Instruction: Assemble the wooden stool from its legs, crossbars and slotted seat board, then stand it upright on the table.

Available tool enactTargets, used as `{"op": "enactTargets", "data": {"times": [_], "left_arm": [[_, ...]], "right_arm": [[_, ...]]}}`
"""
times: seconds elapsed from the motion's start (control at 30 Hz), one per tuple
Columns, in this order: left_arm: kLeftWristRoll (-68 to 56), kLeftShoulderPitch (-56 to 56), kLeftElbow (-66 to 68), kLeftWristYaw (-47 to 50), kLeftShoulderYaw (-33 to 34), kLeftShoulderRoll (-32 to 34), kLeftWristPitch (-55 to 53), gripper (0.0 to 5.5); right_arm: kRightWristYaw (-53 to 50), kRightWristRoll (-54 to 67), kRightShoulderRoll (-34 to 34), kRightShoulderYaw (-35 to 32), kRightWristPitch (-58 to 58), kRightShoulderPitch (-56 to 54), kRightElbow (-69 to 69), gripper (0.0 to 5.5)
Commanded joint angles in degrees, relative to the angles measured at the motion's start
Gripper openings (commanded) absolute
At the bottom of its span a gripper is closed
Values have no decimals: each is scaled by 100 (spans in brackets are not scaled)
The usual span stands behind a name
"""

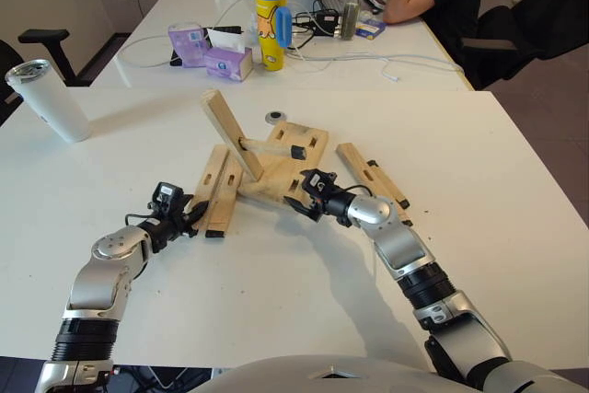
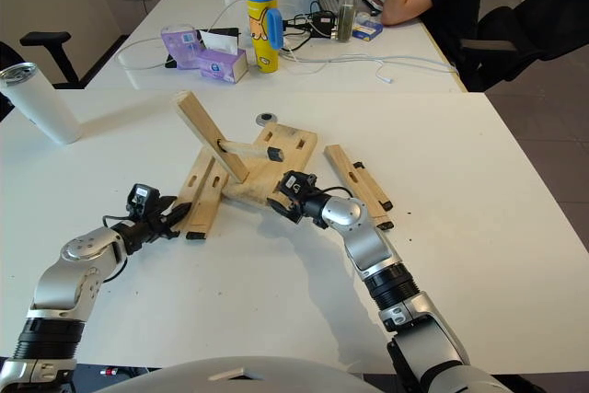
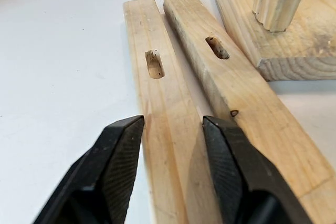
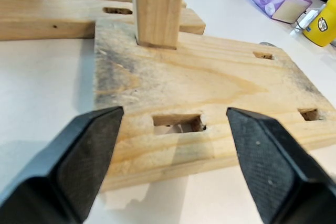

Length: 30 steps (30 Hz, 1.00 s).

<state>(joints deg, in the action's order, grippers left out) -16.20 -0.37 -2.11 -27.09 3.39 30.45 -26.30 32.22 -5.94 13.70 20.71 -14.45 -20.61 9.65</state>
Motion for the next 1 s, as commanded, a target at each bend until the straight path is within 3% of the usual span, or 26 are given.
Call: {"op": "enactTargets", "data": {"times": [0.03,0.13,0.5,0.93,1.0], "left_arm": [[191,-6,190,16,-17,30,-107,208],[188,-48,201,11,22,12,-105,208],[179,-166,356,77,94,-88,-309,375],[177,-285,249,6,45,-148,-439,375],[216,-270,294,11,18,-159,-445,348]], "right_arm": [[23,-90,75,5,-37,3,116,365],[23,-93,80,4,-27,1,129,365],[1,-85,37,-4,-49,-14,144,365],[-40,-65,-7,-19,-81,13,111,365],[-43,-65,-12,-17,-85,15,107,365]]}}
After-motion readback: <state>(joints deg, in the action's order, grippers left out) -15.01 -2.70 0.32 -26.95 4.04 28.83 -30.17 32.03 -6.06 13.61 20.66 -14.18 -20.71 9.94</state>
